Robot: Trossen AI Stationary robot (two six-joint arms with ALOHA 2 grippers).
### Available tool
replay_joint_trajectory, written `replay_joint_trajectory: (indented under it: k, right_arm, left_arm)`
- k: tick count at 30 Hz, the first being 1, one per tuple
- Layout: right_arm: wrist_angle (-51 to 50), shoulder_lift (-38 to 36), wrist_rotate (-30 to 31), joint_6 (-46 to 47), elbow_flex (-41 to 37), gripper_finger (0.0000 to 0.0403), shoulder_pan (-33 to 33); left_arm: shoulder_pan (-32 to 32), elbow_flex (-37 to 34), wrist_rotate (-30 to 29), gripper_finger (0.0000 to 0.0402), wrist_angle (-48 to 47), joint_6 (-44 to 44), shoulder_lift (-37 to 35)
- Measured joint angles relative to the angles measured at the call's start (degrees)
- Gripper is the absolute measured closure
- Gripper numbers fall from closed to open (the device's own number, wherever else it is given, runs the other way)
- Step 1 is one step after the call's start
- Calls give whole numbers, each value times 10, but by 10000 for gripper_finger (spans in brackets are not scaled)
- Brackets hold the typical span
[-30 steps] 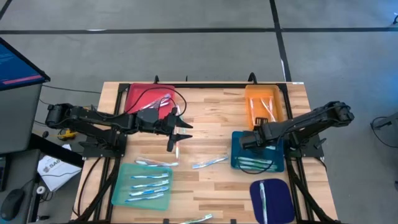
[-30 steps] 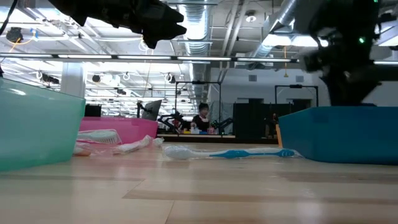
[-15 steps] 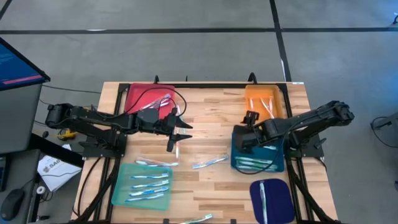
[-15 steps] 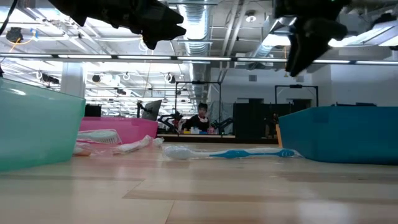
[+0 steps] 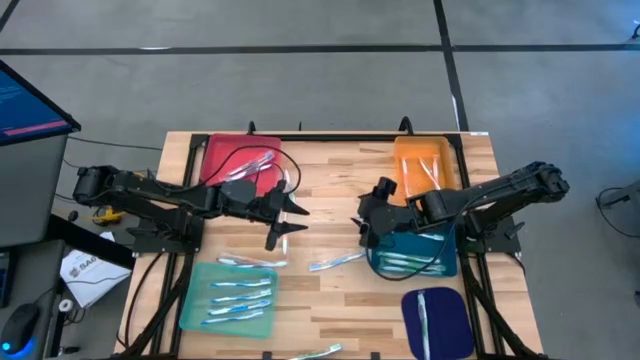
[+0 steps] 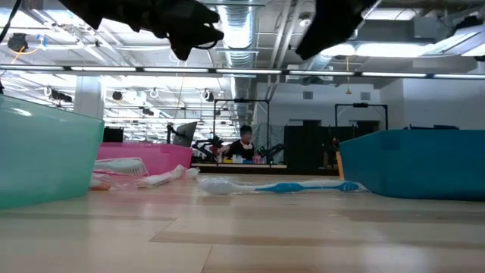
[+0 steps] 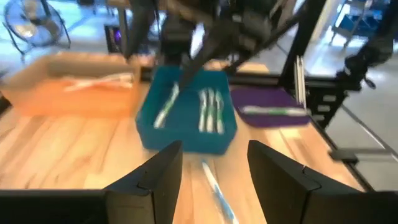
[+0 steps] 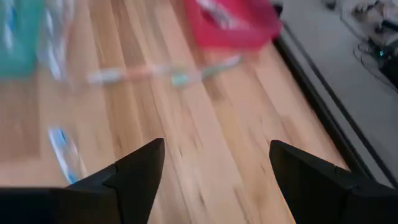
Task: Pick & Place Toothbrushes
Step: Put the green toothbrush into the blue bin
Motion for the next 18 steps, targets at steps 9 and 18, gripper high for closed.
replay_joint_trajectory:
  k: [9,18]
  right_arm:
    - [142,2,3,-114,0,117,-16]
    - [252,0,-103,-186,-32,117,-92]
  left_arm:
    - [45,0,-81,224,-43,4,0]
    - [87,-11,-77,224,-64,33,0]
